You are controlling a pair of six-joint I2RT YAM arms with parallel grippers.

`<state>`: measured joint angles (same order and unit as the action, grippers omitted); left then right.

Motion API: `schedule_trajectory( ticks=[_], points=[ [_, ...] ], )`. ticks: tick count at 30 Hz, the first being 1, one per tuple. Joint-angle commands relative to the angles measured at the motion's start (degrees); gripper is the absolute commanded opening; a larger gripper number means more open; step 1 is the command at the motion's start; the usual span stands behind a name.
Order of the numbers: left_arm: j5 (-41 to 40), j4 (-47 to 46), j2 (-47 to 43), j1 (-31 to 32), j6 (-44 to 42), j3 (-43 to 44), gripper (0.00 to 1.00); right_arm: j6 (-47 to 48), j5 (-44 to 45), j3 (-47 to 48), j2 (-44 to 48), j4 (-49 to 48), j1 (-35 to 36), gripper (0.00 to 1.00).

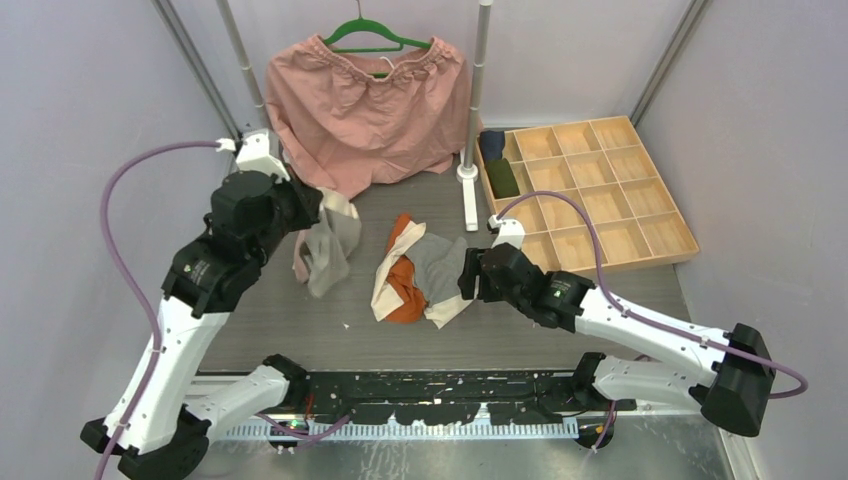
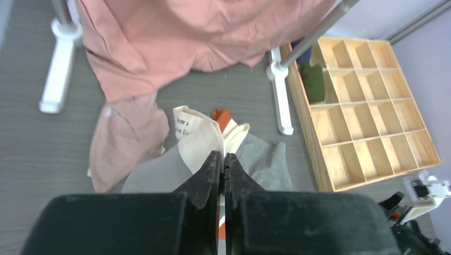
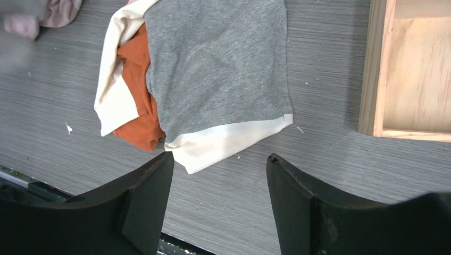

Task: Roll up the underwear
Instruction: Pick up the underwear from the center of the board.

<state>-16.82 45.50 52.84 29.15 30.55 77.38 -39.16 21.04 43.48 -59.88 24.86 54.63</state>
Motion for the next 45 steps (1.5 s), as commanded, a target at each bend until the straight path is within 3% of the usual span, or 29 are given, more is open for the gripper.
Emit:
schedule_trajectory(
  ticks=[1,9,16,24,32,36,40,45],
  points=[
    [-4.69,1.72,0.84,0.12,-6.90,9.80,0.01,-0.21,2.03,0.77,-3.16,-1.41,-0.33,0.70],
    [-3.31,3.23,0.82,0.12,-10.45,17.16,0.01,-0.42,-1.37,4.79,-16.78,-4.68,-1.24,0.68],
    [-1.07,6.02,-0.62,0.12,-11.41,19.82,0.00,0.20,-2.69,16.84,-35.28,-8.51,-2.60,0.60],
    [-2.74,10.58,-1.69,0.11,-12.35,24.41,0.00,-1.71,-14.50,34.57,-54.75,-11.61,-1.83,0.57],
    [-5.20,13.59,-3.60,0.12,-12.87,26.89,0.00,-0.36,-34.66,57.41,-69.07,-18.33,-0.52,0.61],
    [-5.37,13.94,-3.77,0.12,-13.01,26.39,0.01,4.62,-27.53,57.27,-61.35,-18.04,-1.50,0.73],
    [-4.96,13.26,-3.79,0.12,-13.01,25.78,0.01,9.06,-22.10,41.85,-44.35,-24.21,-2.96,0.85],
    [-3.52,12.13,-3.93,0.12,-13.13,24.75,0.01,12.38,-19.91,22.93,-28.42,-31.83,-4.68,0.87]
  ],
)
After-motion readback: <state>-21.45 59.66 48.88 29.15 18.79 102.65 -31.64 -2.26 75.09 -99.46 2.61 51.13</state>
